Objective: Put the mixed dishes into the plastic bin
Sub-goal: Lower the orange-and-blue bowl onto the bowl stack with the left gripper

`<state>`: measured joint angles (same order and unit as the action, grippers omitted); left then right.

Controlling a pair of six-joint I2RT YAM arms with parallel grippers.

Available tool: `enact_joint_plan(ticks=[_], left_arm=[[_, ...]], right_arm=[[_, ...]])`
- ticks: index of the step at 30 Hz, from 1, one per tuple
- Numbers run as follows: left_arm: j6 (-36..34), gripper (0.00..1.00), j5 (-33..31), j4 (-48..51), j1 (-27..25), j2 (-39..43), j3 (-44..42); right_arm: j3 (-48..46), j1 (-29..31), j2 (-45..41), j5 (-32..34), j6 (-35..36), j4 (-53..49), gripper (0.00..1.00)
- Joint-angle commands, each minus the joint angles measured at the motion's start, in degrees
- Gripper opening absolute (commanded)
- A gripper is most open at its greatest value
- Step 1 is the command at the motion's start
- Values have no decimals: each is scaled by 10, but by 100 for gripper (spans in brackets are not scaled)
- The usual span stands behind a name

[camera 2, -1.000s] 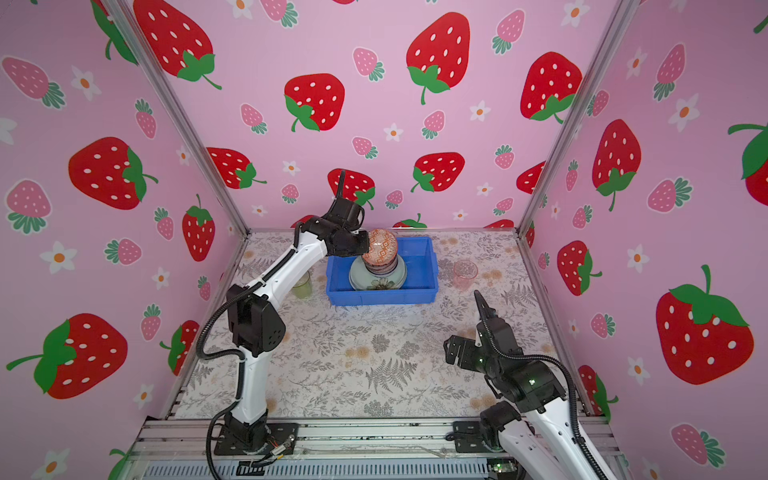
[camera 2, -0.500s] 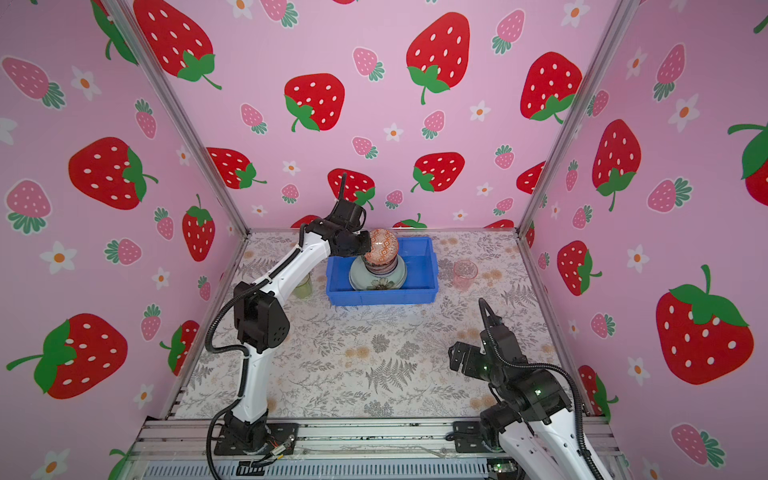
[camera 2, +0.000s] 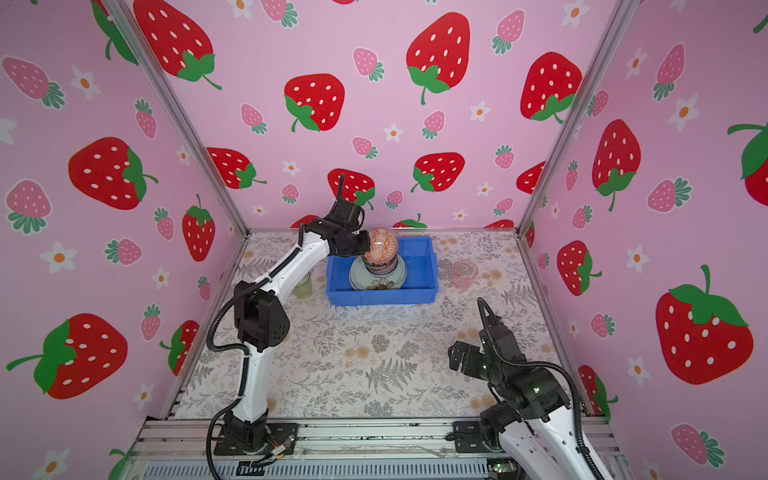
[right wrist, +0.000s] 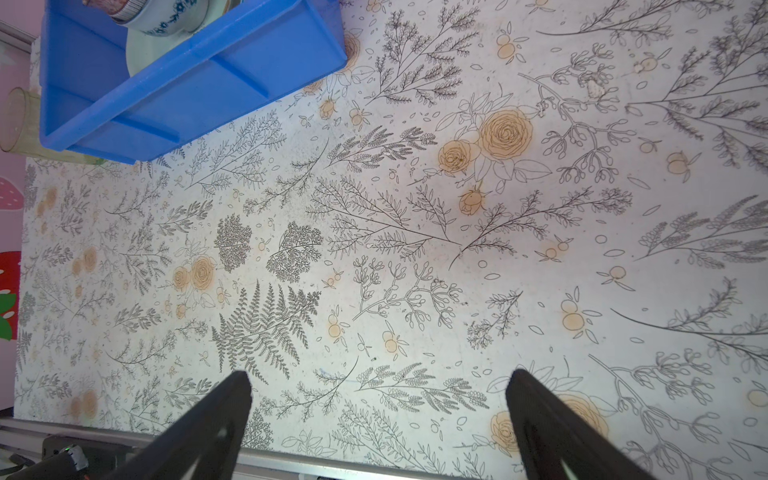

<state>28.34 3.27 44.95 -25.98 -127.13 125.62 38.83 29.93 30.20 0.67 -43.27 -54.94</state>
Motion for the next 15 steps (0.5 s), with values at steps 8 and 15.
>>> enact_joint_plan(ticks=[8,15], left_arm=[[4,3,19,-17,1,-19,27],[6,5,23,-14,3,-25,26]], right_arm=[[-4,-2,18,2,8,12,99],[-2,-2,27,2,14,16,99]])
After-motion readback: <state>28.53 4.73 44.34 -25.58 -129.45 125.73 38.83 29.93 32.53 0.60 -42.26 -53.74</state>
